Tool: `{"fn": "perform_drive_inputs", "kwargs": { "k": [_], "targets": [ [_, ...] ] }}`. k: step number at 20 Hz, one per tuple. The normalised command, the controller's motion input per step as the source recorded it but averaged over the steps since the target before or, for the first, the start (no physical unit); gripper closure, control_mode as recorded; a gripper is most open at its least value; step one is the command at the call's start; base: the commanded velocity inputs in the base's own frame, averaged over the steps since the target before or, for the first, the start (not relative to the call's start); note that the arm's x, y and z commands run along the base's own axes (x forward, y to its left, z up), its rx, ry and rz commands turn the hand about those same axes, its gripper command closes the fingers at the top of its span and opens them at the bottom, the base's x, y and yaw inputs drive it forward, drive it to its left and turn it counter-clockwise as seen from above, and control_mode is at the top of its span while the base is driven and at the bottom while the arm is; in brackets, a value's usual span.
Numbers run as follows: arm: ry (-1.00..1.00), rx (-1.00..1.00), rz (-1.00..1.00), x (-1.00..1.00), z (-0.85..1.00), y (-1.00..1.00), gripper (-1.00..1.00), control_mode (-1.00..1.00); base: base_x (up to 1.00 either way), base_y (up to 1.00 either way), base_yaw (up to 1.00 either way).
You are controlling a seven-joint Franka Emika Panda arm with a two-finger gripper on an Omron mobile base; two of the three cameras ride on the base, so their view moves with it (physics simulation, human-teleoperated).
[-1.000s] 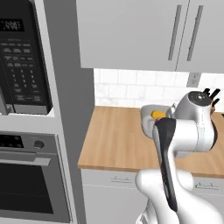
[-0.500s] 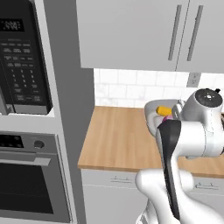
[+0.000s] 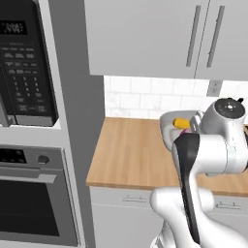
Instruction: Take the meat container that has the shrimp and place it on the second highest rack of the freezer. Then take the vegetable container that has the corn and onion and place it on the highest rack of the freezer.
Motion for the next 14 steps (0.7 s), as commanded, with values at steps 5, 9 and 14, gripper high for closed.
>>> {"fn": "perform_drive_inputs", "kwargs": {
  "k": [5,9,14],
  "targets": [
    [0.0,0.0,0.0,0.0,0.0,0.0,1.0,1.0,-0.69,0.11,0.2],
    [0.0,0.0,0.0,0.0,0.0,0.0,1.0,1.0,-0.78,0.27,0.57],
    [0.0,0.0,0.0,0.0,0.0,0.0,1.0,1.0,-0.41,0.11,0.89]
  ]
}}
